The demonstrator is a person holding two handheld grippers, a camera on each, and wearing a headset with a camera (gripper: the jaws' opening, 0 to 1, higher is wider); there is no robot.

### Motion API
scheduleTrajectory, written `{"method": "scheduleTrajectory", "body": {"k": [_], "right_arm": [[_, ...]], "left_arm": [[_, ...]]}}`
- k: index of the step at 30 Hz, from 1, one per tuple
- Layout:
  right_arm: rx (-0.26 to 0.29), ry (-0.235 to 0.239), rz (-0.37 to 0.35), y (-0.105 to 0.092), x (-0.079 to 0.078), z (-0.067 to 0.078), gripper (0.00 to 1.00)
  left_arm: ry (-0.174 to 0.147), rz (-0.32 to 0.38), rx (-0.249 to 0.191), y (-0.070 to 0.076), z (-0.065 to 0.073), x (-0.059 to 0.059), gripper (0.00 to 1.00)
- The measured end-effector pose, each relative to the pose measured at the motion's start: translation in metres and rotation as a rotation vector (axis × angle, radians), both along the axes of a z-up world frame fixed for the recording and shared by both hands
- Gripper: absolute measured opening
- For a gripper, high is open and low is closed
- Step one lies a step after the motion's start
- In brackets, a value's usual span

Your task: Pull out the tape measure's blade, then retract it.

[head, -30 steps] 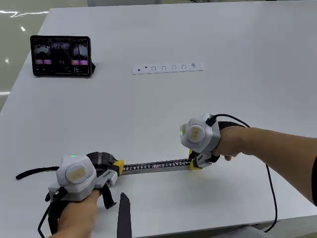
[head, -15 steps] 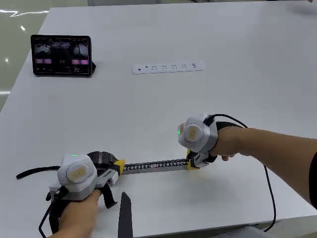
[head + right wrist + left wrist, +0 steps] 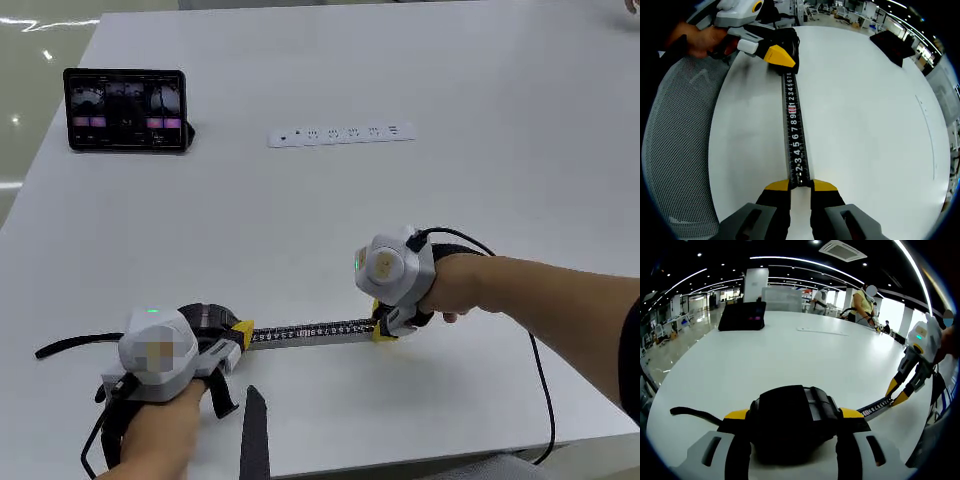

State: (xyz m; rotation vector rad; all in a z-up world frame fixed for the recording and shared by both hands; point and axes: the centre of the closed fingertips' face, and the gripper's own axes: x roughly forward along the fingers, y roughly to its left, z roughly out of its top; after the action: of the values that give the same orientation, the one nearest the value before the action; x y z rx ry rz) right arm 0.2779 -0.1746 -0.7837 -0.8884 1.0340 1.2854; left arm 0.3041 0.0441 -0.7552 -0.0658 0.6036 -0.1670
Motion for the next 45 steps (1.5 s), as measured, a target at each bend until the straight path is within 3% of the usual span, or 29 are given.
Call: {"method": "scheduleTrajectory", "body": {"k": [37,45], "right_arm": [[0.016,0.013,-0.021,0.017,0.0,0.0,0.11],[0.017,0.001,0.001,0.021,0.0,0.0,0.11]], "left_arm": [[0.006,-0.002,-0.002,0.001,0.0,0.001,0.65],[0.006,-0.003,-0.004,0.001,0.0,0.001,0.65]]}}
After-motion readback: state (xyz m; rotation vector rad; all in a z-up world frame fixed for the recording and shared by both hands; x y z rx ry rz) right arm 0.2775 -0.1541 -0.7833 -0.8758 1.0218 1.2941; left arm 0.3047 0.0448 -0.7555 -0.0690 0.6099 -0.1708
